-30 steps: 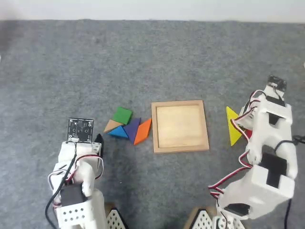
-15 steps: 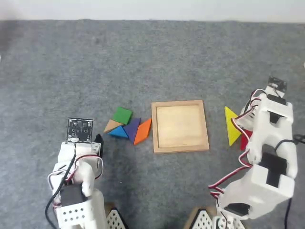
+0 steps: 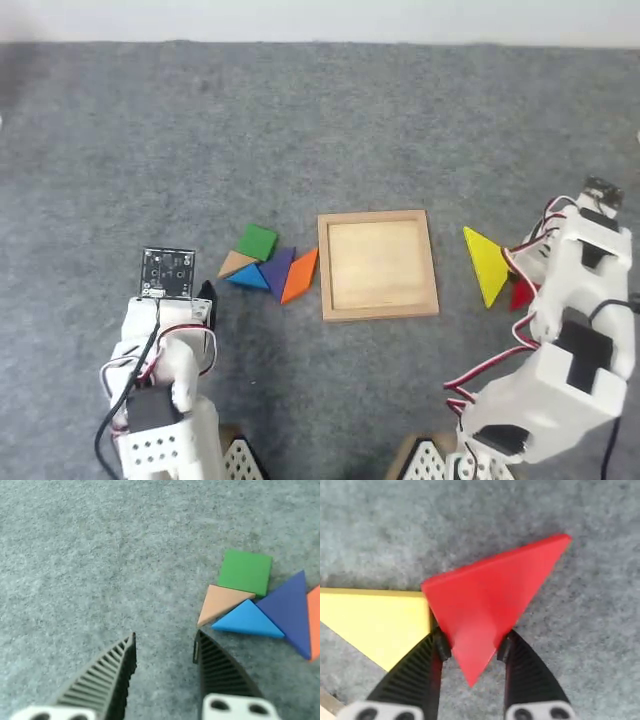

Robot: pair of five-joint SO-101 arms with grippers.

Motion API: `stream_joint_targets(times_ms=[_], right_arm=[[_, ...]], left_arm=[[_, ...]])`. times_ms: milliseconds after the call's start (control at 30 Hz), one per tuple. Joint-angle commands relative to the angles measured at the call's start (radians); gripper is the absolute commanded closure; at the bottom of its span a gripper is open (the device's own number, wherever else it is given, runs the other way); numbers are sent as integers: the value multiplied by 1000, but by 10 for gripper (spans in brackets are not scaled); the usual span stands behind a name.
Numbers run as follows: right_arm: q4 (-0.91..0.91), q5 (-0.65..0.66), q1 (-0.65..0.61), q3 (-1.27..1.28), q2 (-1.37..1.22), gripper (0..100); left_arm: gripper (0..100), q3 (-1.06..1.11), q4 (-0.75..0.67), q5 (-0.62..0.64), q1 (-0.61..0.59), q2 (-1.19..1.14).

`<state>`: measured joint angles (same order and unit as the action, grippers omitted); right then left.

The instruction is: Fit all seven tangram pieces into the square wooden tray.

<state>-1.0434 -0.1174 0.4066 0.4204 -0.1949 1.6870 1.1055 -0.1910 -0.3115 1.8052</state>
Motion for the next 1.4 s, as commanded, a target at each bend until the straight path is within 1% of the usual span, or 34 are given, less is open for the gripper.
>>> stream_joint_targets(times_ms=[0, 100, 167, 233, 300, 367, 400, 433, 500, 567, 733, 900, 1067, 1200, 1367], right_arm=[[13, -12, 38, -28, -36, 991], [31, -17, 73, -66, -51, 989], [58, -20, 91, -97, -68, 957], [36, -23, 90, -133, -87, 857], [-10, -68, 74, -173, -107, 730], [-56, -158, 56, -210, -128, 623], [-77, -212, 50, -230, -139, 588], [-99, -265, 45, -256, -150, 573], [-131, -344, 45, -311, -170, 571], [-148, -391, 44, -368, -189, 571], [-142, -446, 44, -494, -259, 571], [-107, -537, 33, -657, -351, 571], [-171, -554, 16, -747, -420, 571], [-147, -554, 38, -750, -443, 571], [-136, -555, 36, -747, -444, 571]], left_arm=[[818, -4, -25, -9, -6, 12], [818, -4, -25, -9, -6, 12], [818, -4, -25, -9, -6, 12], [818, -4, -25, -9, -6, 12], [818, -4, -25, -9, -6, 12], [818, -4, -25, -9, -6, 12], [818, -4, -25, -9, -6, 12], [818, -4, -25, -9, -6, 12], [818, -4, -25, -9, -6, 12], [818, -4, -25, -9, -6, 12], [818, -4, -25, -9, -6, 12], [818, -4, -25, -9, -3, 12], [818, -4, -26, -9, -2, 12], [818, -4, -26, -9, -2, 12], [818, -4, -26, -9, 0, 12]])
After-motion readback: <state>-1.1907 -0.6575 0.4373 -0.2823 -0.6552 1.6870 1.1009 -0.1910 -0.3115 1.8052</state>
